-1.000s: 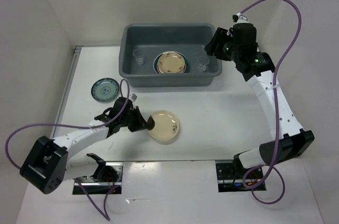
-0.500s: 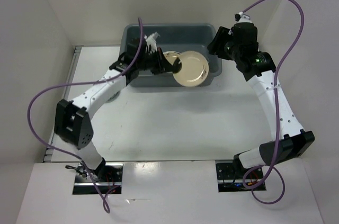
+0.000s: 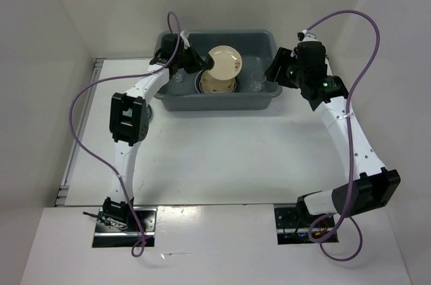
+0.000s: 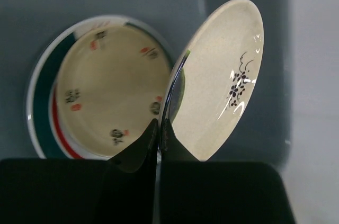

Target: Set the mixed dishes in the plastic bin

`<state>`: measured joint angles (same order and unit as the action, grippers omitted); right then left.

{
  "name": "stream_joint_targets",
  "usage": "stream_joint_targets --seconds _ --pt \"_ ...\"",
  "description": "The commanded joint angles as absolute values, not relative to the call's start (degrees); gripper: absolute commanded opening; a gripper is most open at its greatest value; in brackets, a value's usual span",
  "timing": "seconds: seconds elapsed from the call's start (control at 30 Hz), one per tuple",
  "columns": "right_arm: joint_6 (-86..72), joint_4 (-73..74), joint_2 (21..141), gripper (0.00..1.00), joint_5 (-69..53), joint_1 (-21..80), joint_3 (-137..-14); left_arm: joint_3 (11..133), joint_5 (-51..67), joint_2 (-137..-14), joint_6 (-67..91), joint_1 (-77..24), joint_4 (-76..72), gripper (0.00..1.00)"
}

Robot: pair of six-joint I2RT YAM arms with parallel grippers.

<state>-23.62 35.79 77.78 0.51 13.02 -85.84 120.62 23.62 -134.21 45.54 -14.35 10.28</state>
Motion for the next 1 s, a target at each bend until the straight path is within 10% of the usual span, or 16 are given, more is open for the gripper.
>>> stream_joint_targets --seconds 0.0,0.33,0.7,0.97 --pt "-22.8 31.6 75.7 0.65 -1.5 12.0 -83.7 125.3 24.3 -138.7 46.8 -14.2 11.4 0.00" --pt "-23.3 31.1 75.7 0.65 -2.0 10.8 -82.4 128.8 21.6 -142.7 46.8 -14.2 13.6 0.01" --pt "-23.3 31.1 73.5 0.65 -3.1 10.8 -81.9 132.4 14.4 -134.8 39.5 -14.2 19.9 0.84" --pt "-23.3 28.7 69.2 0.65 -6.6 10.8 -79.3 124.7 6.1 -113.6 33.4 -14.2 22.2 0.86"
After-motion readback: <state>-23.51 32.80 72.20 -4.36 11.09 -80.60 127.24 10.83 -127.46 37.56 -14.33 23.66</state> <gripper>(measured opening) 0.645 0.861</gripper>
